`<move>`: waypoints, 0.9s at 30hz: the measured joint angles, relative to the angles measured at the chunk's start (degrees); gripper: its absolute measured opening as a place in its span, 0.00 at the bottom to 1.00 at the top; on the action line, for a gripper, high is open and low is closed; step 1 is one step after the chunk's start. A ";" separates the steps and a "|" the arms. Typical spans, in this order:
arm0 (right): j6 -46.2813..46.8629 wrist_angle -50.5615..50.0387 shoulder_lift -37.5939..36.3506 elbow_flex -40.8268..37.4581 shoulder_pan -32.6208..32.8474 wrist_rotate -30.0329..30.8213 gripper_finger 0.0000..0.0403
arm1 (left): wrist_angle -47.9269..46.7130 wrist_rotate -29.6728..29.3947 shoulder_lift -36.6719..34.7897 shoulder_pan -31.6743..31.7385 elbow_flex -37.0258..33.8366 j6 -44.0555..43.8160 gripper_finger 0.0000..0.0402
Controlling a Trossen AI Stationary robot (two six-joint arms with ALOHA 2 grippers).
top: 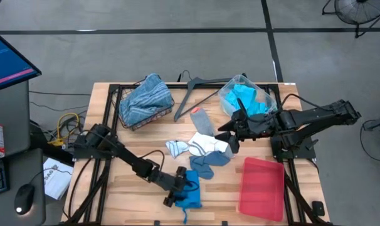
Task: Pick & Place Cloths
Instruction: Put the blue shorts into the transparent bin
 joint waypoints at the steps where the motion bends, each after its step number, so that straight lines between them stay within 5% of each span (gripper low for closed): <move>1: 0.20 -0.03 0.00 0.00 0.27 0.01 0.58 | -0.77 -0.26 0.29 0.01 0.11 0.07 0.75; 6: 0.75 -0.04 0.00 0.00 1.49 0.00 0.58 | -2.15 -2.37 0.45 -0.10 0.15 0.16 0.55; 12: 0.79 -0.03 0.00 0.00 2.64 0.05 0.57 | -5.47 -5.97 -2.08 0.93 -0.28 -4.39 0.08; 18: -2.92 -0.15 0.00 0.00 4.64 1.88 0.53 | -12.40 -9.87 -11.47 3.70 -1.39 -9.27 0.03; 27: -6.57 -0.41 4.28 0.09 7.02 8.50 0.54 | -16.68 -20.27 -30.39 8.98 -0.99 -1.99 0.02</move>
